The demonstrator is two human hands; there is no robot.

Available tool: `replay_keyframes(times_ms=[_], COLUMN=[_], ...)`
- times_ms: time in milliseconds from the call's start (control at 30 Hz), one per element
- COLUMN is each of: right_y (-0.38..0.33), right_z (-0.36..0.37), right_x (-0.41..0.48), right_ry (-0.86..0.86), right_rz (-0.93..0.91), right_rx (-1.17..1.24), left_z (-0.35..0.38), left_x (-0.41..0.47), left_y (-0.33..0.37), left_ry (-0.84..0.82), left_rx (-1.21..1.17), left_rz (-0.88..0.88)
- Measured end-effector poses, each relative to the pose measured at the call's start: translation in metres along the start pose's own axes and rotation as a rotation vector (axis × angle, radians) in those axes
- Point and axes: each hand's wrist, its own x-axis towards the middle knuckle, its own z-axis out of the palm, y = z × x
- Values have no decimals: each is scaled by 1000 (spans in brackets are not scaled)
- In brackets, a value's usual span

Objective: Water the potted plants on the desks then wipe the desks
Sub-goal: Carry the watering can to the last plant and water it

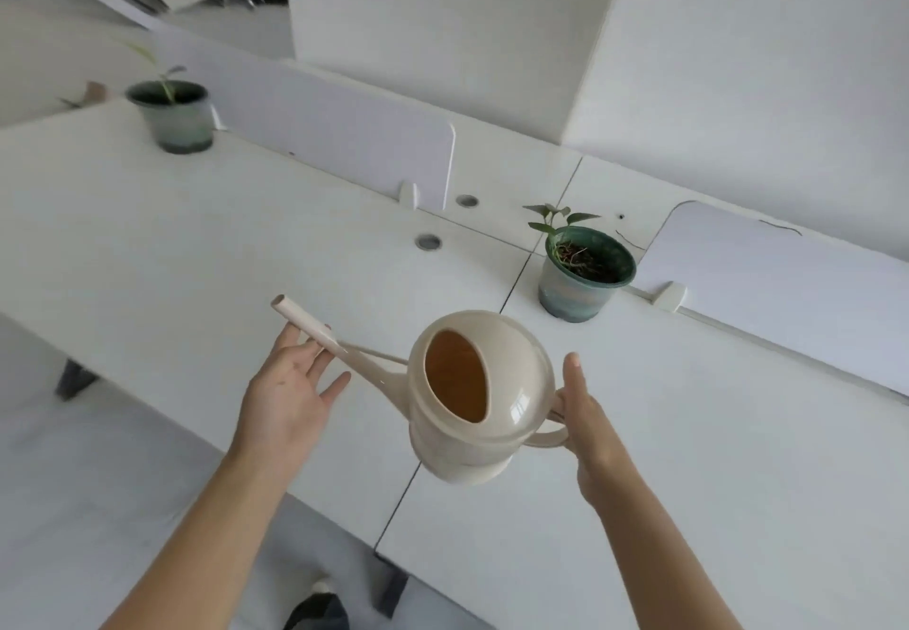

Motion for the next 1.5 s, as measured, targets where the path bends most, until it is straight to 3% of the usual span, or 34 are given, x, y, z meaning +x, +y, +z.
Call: replay_keyframes(times_ms=[300, 600, 833, 1067, 1500], right_y=[-32, -71, -90, -95, -120], right_z=[93, 226, 329, 401, 533], right_x=[-15, -49, -80, -95, -31], right_ry=[-254, -383, -412, -381, -400], right_rz=[79, -22, -115, -91, -77], right_rx=[-201, -401, -353, -284, -304], left_z=[-79, -175, -253, -312, -401], left_x=[-63, -107, -121, -116, -40], left_y=[51, 143, 214, 248, 309], left_ry=[202, 346, 334, 413, 494], left_rx=[33, -4, 69, 116, 84], left_rz=[229, 337, 381, 371, 285])
